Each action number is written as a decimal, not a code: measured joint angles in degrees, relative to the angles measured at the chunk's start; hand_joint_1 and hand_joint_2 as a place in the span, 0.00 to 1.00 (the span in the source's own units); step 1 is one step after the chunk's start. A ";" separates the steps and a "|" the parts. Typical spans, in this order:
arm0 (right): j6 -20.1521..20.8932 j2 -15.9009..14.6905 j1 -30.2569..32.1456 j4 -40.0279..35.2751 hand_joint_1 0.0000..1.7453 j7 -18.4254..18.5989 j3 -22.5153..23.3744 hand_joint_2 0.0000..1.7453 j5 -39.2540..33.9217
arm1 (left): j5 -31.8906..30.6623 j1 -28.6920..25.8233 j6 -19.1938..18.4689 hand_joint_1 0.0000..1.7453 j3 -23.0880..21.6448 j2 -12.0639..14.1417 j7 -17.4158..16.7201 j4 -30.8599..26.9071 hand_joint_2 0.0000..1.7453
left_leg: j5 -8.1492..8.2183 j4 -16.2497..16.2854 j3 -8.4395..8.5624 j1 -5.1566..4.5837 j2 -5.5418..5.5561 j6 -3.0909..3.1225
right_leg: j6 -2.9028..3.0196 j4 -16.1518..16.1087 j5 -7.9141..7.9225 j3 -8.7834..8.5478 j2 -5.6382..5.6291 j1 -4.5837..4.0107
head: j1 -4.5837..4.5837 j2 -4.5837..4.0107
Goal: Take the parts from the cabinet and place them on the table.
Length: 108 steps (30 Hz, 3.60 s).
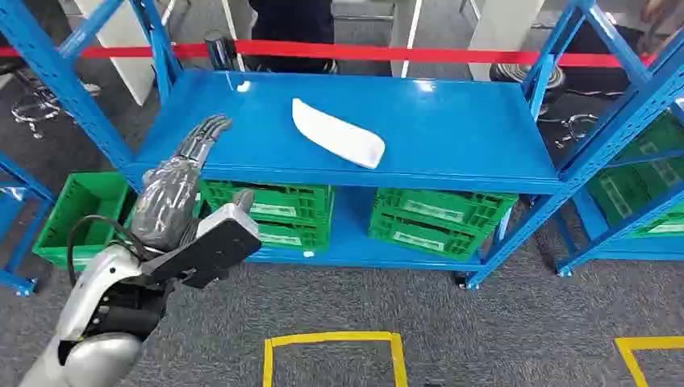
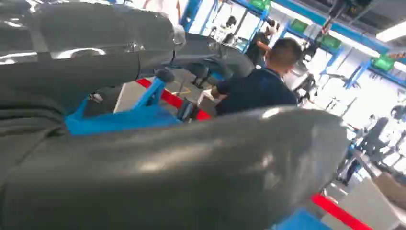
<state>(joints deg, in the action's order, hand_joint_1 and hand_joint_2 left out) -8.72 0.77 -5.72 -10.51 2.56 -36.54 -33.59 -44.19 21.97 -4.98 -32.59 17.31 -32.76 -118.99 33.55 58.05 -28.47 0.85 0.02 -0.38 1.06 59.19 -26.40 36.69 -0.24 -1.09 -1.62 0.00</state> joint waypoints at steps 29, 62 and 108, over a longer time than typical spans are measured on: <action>0.48 0.00 -0.30 0.09 0.00 0.37 -0.11 1.00 0.02 | -0.35 -0.11 -0.57 0.00 -0.07 0.02 0.55 0.02 0.00 | -5.12 1.28 -6.50 -0.27 0.20 0.38 | -0.85 -3.34 -6.00 -10.47 -0.18 0.52 | 0.97 0.00; 1.57 0.85 -0.47 0.07 0.00 -0.37 -0.59 1.00 1.48 | -8.24 6.24 -11.89 0.00 -8.54 -5.02 6.20 7.62 1.00 | -5.46 1.14 -5.99 -0.53 1.20 0.72 | -1.69 -3.70 -6.36 -10.84 0.39 0.88 | 0.92 0.00; 2.03 -1.07 -0.62 0.22 0.00 0.11 -3.15 1.00 4.63 | -8.73 19.07 5.70 0.00 -14.25 -25.81 14.51 55.67 0.00 | -5.59 1.04 -5.86 -0.61 0.64 0.79 | -1.92 -3.70 -6.20 -10.96 0.18 0.88 | 0.88 0.00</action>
<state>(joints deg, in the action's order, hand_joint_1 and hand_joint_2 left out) -6.69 -0.30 -6.35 -10.29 2.67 -39.69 -28.96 -52.93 41.04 0.72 -46.84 -8.50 -18.25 -63.32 27.95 59.09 -34.33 0.24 0.66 0.40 -0.86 55.49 -32.60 25.73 -0.05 -0.21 -0.74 0.00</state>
